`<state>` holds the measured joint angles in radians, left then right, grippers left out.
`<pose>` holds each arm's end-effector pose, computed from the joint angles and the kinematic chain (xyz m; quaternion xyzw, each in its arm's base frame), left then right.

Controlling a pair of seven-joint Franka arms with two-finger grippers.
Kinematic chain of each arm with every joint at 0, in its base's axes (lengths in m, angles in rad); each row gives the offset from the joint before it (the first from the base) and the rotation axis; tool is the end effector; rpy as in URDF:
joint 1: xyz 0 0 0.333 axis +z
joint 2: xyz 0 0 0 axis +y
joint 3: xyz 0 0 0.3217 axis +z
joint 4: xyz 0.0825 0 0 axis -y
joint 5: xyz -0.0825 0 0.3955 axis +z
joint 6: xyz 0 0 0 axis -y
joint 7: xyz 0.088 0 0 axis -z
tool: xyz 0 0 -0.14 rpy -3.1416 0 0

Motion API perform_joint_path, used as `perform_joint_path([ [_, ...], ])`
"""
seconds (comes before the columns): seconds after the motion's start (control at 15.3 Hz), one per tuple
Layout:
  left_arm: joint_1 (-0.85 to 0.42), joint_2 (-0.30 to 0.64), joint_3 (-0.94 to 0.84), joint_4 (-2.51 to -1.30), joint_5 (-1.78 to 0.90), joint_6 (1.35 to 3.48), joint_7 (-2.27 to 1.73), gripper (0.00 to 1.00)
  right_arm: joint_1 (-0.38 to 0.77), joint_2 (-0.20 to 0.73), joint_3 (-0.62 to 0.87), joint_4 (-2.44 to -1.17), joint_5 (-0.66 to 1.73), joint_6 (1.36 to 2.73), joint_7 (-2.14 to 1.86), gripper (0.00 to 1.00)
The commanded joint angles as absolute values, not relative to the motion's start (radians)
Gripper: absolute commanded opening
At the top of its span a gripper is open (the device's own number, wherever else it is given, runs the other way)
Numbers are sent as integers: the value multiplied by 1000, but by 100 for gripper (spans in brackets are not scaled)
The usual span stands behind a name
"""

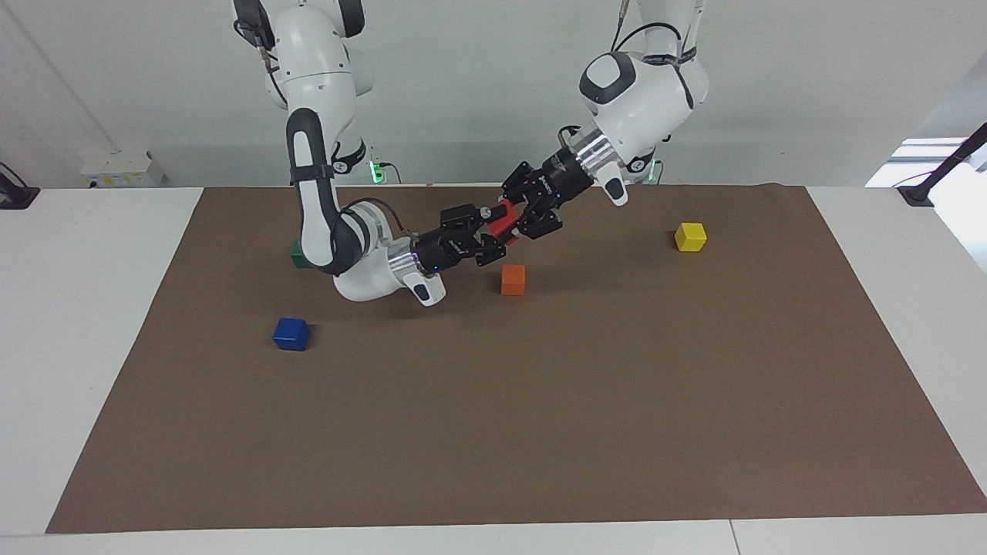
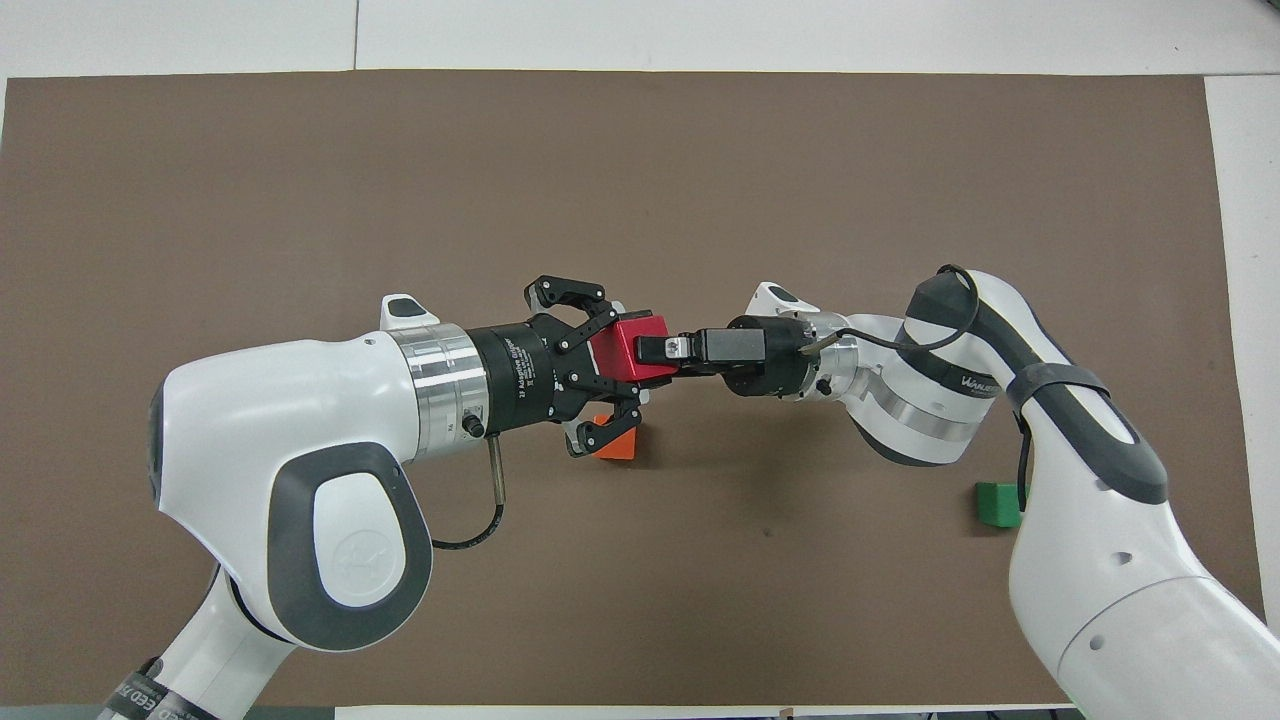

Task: Transfer red block to right arm and stack on blue block
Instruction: 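Open the left gripper and withdraw it while the right gripper holds the cube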

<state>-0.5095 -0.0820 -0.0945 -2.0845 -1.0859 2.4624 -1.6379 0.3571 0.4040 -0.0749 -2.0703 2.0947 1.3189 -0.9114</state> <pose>0.4794 -0.3530 0.4925 0.5694 0.6883 -0.2787 0.3526 0.5411 0.3030 0.3426 -0.5142 -0.0115 0.0060 0.8576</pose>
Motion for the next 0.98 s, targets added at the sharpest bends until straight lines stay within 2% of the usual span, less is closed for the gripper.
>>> perform_joint_path([
  [0.0,-537,-97,-84,-2077,-1111,2483,-1621,0,364,411,-67,-2065,2106,1365,-939,0],
  [0.07,-537,-98,-84,-2075,-1111,2484,-1621,0,365,411,-67,-2065,2106,1365,-937,0],
  [0.13,-534,-101,-84,-2075,-1111,2480,-1626,95,365,411,-67,-2065,2106,1365,-937,0],
  [0.2,-529,-106,-83,-2077,-1111,2476,-1625,100,364,411,-67,-2065,2106,1365,-937,0],
  [0.52,-486,-117,-77,-2075,-1109,2439,-1626,100,364,410,-67,-2063,2106,1367,-936,0],
  [0.91,-263,-136,-75,-2075,-1098,2202,-1508,100,362,397,-67,-2057,2106,1405,-927,0],
])
